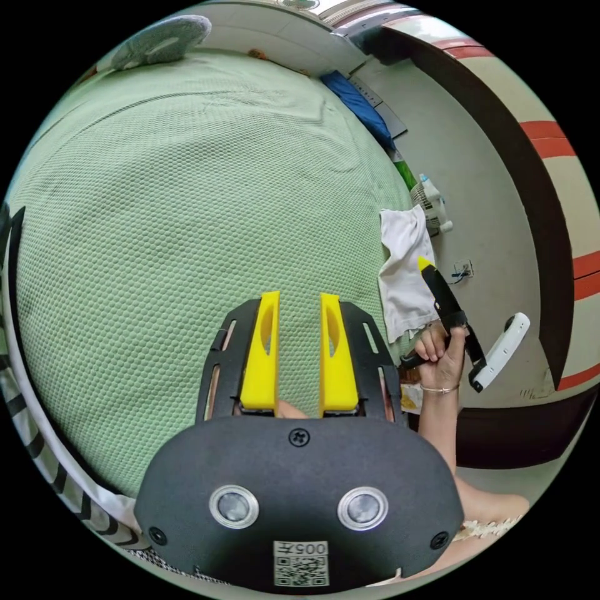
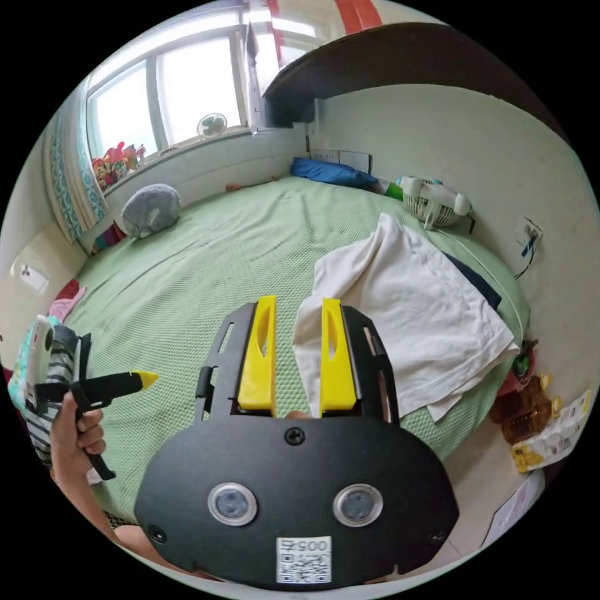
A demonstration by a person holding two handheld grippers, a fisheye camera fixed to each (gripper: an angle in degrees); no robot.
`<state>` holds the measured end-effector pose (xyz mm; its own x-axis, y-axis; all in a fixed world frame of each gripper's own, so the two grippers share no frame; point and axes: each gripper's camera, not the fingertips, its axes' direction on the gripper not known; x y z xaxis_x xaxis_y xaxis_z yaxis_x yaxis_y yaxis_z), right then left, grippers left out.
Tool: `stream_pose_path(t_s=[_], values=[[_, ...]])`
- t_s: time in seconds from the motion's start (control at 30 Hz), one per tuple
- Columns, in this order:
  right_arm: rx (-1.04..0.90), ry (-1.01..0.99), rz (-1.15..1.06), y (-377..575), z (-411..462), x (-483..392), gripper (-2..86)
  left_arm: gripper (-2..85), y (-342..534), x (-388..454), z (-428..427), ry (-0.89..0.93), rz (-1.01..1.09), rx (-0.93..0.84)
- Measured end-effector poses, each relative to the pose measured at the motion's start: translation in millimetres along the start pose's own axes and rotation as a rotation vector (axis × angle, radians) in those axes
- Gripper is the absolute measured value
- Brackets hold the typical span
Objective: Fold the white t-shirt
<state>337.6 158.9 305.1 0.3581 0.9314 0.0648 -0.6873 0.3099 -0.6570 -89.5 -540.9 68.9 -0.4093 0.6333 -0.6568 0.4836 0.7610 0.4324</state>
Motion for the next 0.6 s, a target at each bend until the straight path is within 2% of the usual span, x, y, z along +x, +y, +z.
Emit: stream_pose_path(t_s=[0.17, 0.33, 0.43, 0.6], values=[[-0.055, 0.074, -0.091, 10.0, 30.5, -32.2, 8.9, 10.3, -4.8, 0.9, -6.0, -0.026, 0.034, -0.023], [-0.084, 0.16, -0.07, 10.5, 48.0, -43.1, 8.4, 10.3, -4.1, -12.0, -16.2, -0.019, -0.009, -0.014], [-0.112, 0.144, -0.062, 11.2, 54.7, -46.5, 8.6, 10.3, -1.9, -15.1, -21.4, 0.029, -0.011, -0.01], [-0.157, 0.137, -0.048, 10.9, 64.1, -52.1, 8.5, 10.4, 0.9, -11.9, -27.5, 0.007, -0.006, -0.005]])
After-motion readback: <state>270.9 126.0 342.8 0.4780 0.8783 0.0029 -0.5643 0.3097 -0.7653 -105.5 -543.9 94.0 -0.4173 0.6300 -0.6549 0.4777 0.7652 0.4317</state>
